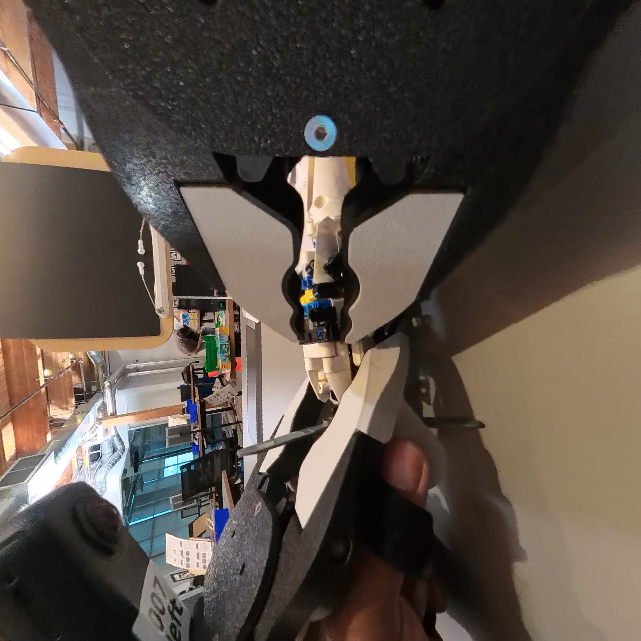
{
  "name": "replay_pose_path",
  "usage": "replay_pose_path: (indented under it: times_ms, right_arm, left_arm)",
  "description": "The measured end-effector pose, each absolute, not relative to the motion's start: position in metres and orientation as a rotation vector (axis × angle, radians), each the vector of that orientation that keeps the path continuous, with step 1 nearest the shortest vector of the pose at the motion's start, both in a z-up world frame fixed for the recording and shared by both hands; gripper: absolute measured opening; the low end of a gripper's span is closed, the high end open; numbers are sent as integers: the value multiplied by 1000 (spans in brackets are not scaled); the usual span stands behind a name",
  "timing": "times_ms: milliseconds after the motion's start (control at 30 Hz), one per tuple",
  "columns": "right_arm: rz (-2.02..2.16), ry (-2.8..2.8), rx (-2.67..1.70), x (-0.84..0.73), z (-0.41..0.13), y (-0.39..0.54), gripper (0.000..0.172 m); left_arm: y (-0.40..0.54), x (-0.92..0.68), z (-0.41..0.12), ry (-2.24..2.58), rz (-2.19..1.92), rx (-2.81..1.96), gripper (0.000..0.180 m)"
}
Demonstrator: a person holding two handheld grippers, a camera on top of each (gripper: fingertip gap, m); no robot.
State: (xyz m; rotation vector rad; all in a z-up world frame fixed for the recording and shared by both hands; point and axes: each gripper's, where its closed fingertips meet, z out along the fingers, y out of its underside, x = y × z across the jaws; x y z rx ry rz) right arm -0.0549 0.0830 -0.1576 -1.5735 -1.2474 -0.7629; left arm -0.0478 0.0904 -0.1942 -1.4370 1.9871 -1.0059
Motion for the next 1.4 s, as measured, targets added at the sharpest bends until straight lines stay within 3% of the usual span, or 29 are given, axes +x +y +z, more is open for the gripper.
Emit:
replay_pose_path:
  times_ms: [733,1400]
  right_arm:
    - [-729,-1299,-1668,-46,-161,84,15]
    - [-113,-688,-1889,-43,-156,91,15]
  left_arm:
    - [94,-45,-196,1943,-935,-1416,73]
    - [101,-43,-192,1865,-958,-1459,73]
